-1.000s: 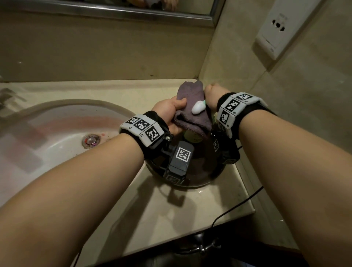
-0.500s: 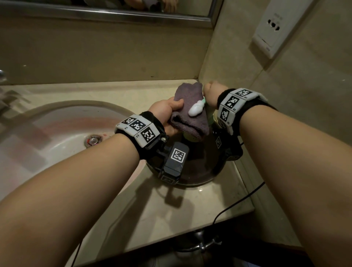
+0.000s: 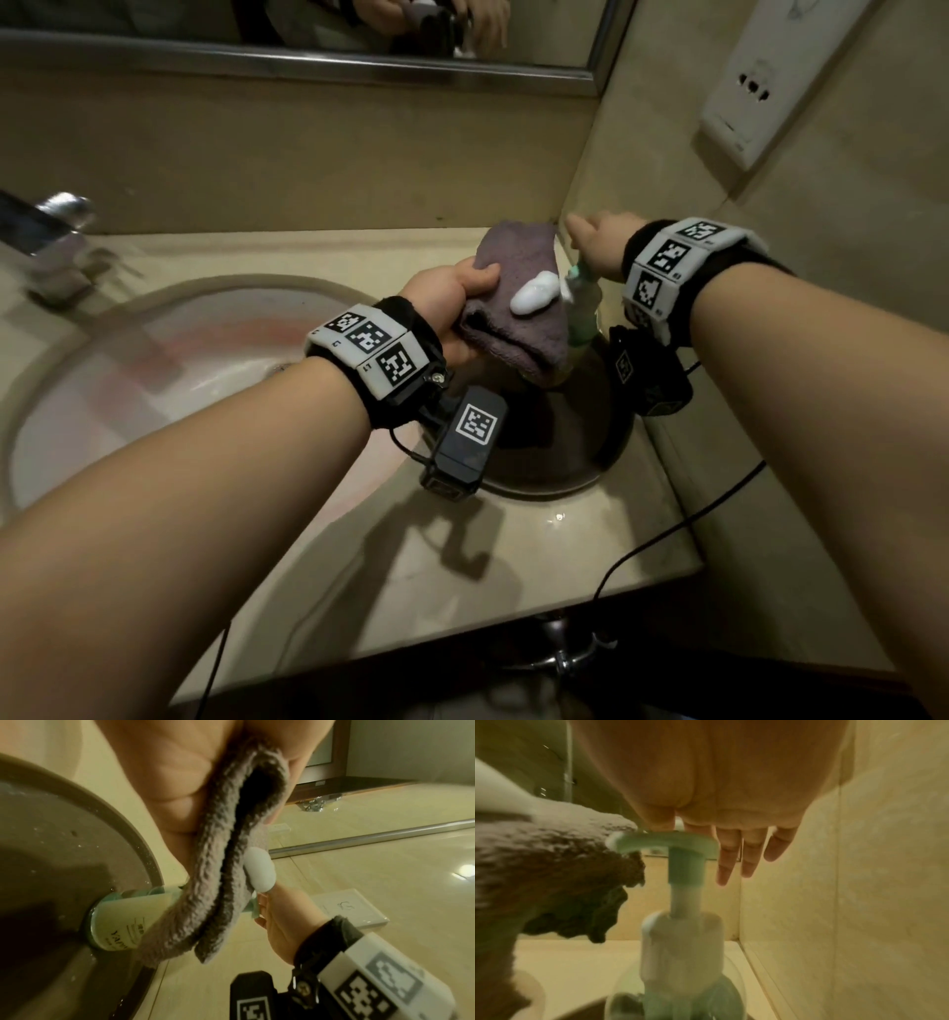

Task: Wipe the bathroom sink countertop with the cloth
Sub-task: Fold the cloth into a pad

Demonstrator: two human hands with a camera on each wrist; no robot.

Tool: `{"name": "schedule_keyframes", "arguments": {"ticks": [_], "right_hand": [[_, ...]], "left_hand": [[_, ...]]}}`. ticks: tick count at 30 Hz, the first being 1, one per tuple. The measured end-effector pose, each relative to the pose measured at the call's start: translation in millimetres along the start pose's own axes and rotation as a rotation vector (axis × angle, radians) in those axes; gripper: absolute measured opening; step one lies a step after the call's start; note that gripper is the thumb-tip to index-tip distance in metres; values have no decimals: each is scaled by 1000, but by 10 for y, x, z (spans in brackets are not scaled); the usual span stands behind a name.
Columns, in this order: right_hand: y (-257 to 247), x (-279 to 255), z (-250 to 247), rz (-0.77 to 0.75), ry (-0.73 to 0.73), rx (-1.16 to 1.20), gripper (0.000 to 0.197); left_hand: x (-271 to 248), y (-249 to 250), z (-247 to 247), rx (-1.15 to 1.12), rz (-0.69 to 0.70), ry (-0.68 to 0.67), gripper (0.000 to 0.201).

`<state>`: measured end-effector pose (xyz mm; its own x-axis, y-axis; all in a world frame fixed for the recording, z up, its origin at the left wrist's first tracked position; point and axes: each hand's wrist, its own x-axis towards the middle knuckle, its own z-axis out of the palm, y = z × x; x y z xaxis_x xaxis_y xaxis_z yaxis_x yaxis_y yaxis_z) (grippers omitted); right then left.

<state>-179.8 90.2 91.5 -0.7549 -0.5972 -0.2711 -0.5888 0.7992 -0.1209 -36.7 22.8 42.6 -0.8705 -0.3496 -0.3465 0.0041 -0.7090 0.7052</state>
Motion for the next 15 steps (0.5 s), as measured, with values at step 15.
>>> {"name": "schedule_keyframes", "arguments": {"ticks": [15], "right_hand": [[-762,-678,186,-18,-483,1161,67]], "left_hand": [[-830,686,-497,-88,69,57,51]]}}
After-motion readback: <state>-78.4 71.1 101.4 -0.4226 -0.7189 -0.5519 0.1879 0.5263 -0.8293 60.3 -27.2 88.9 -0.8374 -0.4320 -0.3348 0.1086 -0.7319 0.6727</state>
